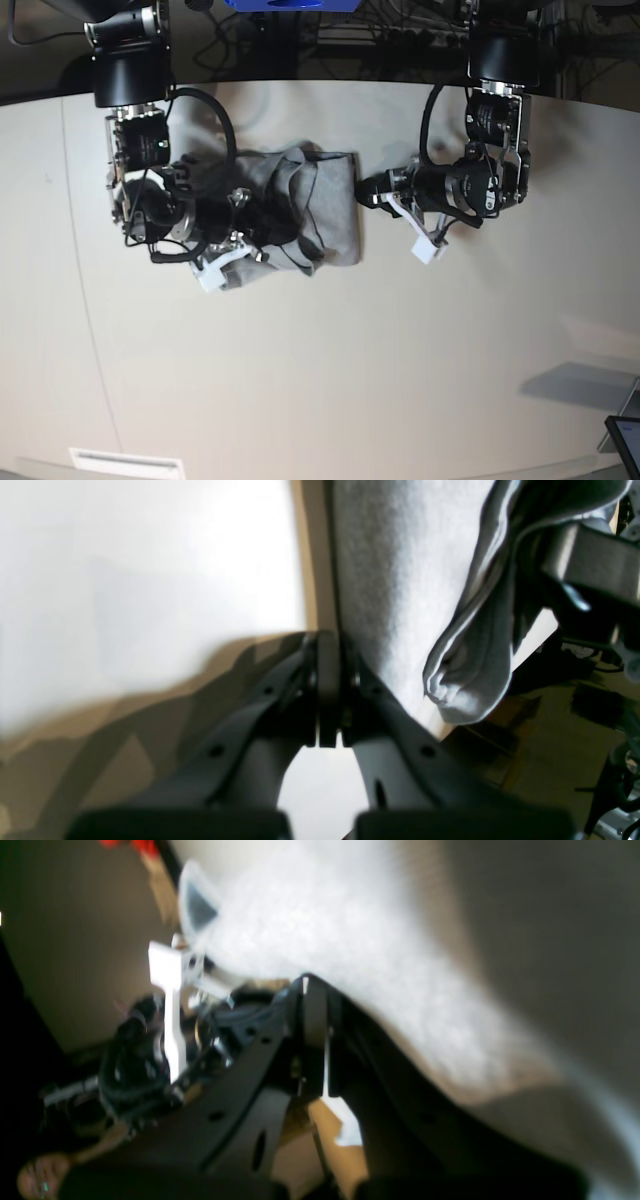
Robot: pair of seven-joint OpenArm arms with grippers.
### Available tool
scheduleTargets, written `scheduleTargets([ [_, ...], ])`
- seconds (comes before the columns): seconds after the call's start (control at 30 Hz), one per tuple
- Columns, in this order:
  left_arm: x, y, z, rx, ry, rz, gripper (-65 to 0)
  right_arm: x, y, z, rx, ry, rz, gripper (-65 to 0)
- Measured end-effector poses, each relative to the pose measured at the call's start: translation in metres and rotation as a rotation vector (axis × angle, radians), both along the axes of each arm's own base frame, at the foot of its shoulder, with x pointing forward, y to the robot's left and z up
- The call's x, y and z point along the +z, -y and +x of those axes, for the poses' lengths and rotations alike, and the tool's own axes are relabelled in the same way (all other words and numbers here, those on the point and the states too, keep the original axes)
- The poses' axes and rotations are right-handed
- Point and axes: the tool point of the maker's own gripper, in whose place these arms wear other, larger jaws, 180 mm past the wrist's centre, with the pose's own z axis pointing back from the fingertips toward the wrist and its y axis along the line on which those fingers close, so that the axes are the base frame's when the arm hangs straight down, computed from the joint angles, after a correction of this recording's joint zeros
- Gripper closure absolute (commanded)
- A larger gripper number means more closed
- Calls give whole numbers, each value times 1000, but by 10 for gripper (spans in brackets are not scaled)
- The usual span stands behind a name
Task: Fold the T-shirt properly
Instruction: 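Tuck the folded end under with the right gripper while left holds the edge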
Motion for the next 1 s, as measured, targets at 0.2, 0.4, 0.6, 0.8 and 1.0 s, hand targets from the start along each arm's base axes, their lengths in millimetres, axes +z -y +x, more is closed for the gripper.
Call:
scheduleTargets([
  [0.2, 0, -1, 1, -1, 2, 4, 0, 20, -1, 2, 18, 63, -5, -4],
  [0.4, 0, -1, 1, 0, 2, 4, 0, 83, -13, 5, 72, 207, 114, -4],
  [0.6, 0, -1, 1, 0, 2, 4, 0, 69, 24, 23, -11, 227, -19, -3],
  [0.8, 0, -1, 1, 1, 2, 4, 0, 67, 41, 37, -14, 260, -129, -3],
  [1.0, 0, -1, 1, 1, 3, 5, 0, 40, 70, 34, -19, 234, -311, -3],
])
